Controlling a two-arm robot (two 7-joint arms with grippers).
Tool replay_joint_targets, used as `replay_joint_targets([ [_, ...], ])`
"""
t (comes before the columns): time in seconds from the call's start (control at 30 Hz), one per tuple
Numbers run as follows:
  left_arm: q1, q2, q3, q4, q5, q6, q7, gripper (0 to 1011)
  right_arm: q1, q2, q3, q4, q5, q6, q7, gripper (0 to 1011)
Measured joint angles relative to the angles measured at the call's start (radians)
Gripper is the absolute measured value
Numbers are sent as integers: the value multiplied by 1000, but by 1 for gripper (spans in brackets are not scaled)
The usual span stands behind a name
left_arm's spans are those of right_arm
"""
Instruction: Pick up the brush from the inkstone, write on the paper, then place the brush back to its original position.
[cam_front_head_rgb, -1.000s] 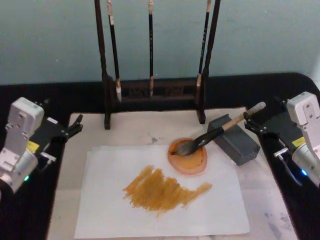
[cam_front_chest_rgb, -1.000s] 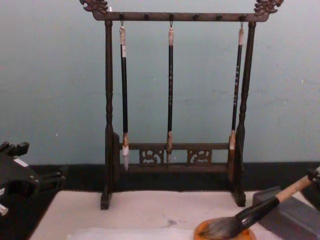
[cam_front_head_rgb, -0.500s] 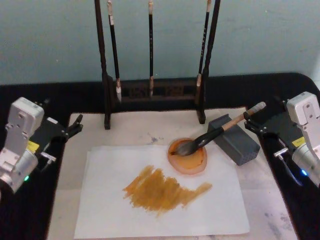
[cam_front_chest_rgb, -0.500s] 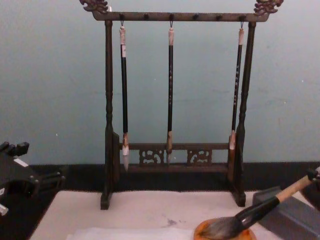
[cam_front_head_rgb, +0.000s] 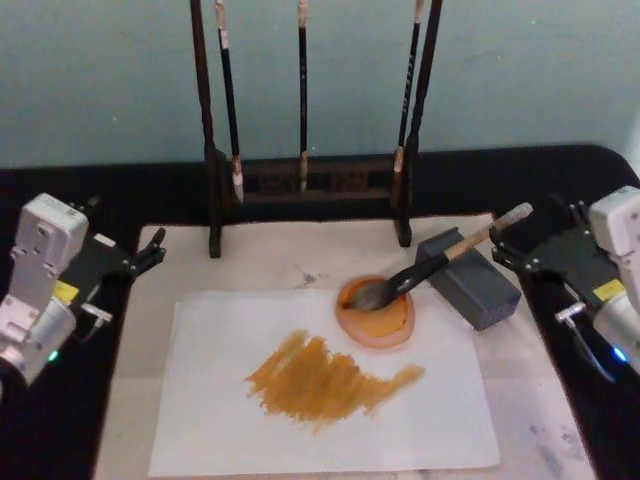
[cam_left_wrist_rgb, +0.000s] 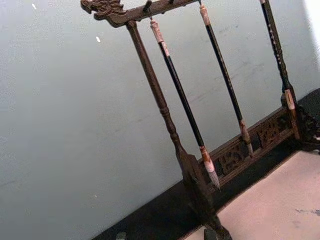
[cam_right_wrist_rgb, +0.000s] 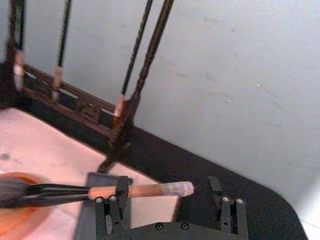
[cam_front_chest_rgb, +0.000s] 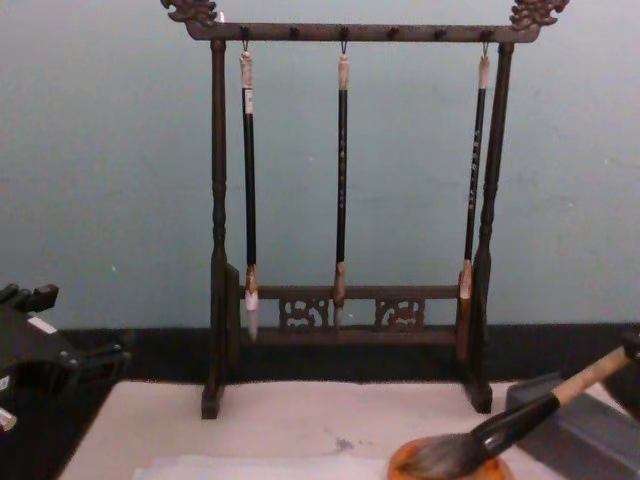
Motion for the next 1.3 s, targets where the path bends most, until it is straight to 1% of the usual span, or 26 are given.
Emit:
replay_joint_targets([
  [0.03,0,0,0,0,0,0,0,1010,-15,6,7,-17,9,1,4,1000],
  [0.07,0,0,0,0,0,0,0,1010,-45,18,24,-53,29,1,12,1000],
  [0.13,0,0,0,0,0,0,0,1010,-80,32,45,-97,55,0,21,1000],
  [0.17,0,0,0,0,0,0,0,1010,-110,41,65,-132,79,-2,29,1000],
  [0.23,0,0,0,0,0,0,0,1010,-146,50,88,-171,111,-5,37,1000],
  [0.27,0,0,0,0,0,0,0,1010,-176,54,108,-201,141,-9,44,1000],
  [0.33,0,0,0,0,0,0,0,1010,-206,55,130,-230,176,-13,52,1000],
  [0.37,0,0,0,0,0,0,0,1010,-235,53,153,-253,215,-16,61,1000],
  [0.4,0,0,0,0,0,0,0,1010,-247,50,163,-263,236,-18,66,1000],
  [0.43,0,0,0,0,0,0,0,1010,-270,40,185,-276,278,-18,78,1000],
  [0.53,0,0,0,0,0,0,0,1010,-292,21,213,-281,350,-18,98,1000],
  [0.57,0,0,0,0,0,0,0,1010,-301,5,231,-278,397,-15,115,1000],
  [0.6,0,0,0,0,0,0,0,1010,-303,-1,237,-275,418,-12,122,1000],
  [0.63,0,0,0,0,0,0,0,1010,-305,-10,245,-270,445,-7,131,1000],
  [0.67,0,0,0,0,0,0,0,1010,-306,-29,260,-255,494,5,147,1000],
  [0.77,0,0,0,0,0,0,0,1010,-297,-59,277,-225,582,40,181,1000],
  [0.8,0,0,0,0,0,0,0,1010,-286,-77,287,-200,633,68,201,1000],
  [0.87,0,0,0,0,0,0,0,1010,-271,-96,295,-174,682,97,217,1000],
  [0.93,0,0,0,0,0,0,0,1010,-233,-127,301,-119,758,155,228,1000],
  [1.07,0,0,0,0,0,0,0,1010,-189,-149,300,-64,829,203,231,1000],
  [1.1,0,0,0,0,0,0,0,1010,-165,-160,297,-37,860,225,229,1000],
  [1.13,0,0,0,0,0,0,0,1010,-165,-160,297,-37,860,225,229,1000],
  [1.2,0,0,0,0,0,0,0,1010,-124,-180,292,8,909,258,221,1000],
  [1.23,0,0,0,0,0,0,0,1010,-112,-185,292,20,922,265,218,1000],
  [1.27,0,0,0,0,0,0,0,1010,-93,-196,292,38,946,277,212,1000],
  [1.3,0,0,0,0,0,0,0,1010,-83,-202,291,47,956,280,210,1000],
])
